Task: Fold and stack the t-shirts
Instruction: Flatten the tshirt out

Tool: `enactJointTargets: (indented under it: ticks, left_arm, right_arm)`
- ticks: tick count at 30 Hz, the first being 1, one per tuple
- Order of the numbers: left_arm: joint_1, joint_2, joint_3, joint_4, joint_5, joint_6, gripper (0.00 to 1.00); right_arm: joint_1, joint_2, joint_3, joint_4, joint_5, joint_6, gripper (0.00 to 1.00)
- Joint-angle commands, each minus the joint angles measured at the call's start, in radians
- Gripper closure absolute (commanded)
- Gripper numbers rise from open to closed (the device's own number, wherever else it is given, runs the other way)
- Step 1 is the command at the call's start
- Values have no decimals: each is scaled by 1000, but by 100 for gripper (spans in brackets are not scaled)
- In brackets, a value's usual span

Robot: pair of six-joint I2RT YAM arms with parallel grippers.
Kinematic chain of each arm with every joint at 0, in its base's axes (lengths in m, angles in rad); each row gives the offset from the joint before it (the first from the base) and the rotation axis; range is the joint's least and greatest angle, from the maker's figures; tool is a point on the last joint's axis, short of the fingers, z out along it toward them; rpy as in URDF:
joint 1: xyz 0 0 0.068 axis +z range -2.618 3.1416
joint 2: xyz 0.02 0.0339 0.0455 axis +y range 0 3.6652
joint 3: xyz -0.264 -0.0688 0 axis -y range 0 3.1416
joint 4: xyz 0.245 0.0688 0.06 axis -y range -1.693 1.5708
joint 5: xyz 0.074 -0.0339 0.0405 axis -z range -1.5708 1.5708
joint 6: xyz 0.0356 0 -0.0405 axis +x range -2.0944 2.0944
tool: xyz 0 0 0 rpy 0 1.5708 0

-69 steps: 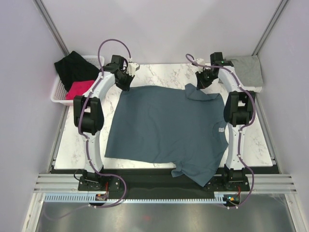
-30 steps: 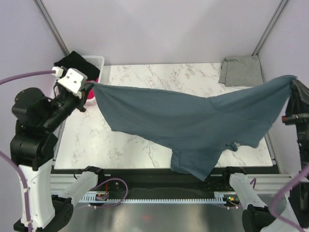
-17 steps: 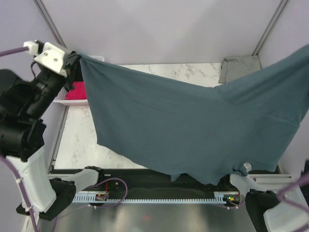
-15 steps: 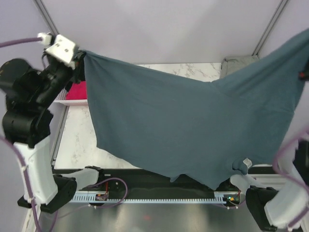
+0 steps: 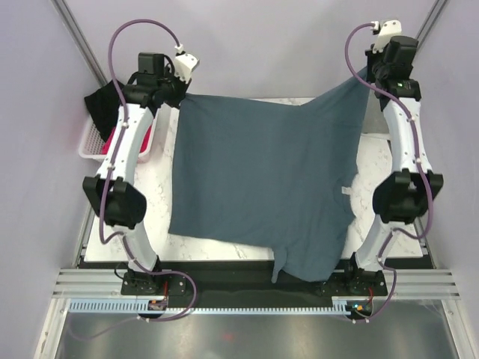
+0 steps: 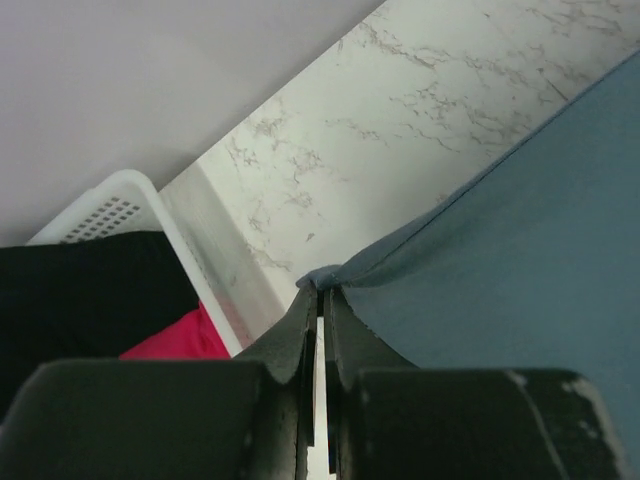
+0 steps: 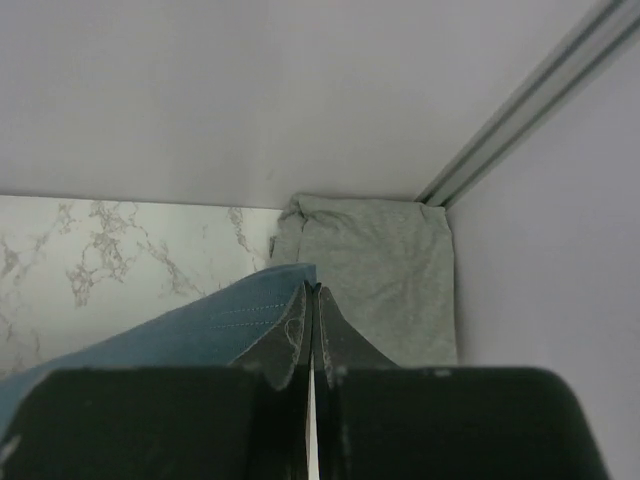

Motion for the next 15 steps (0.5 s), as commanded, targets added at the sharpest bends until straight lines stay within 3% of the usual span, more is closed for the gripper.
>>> enactJointTargets:
  ticks: [1, 6, 15]
  left_arm:
    - [6, 90, 146, 81, -18, 64, 98]
    - [6, 227, 160, 109, -33, 89, 98]
    - [30, 400, 169, 175, -85, 84, 98]
  right_arm:
    - [2, 112, 187, 126, 7, -23, 100]
    - [42, 296, 291, 135, -7, -58, 100]
    - [126, 482, 268, 182, 35, -112, 100]
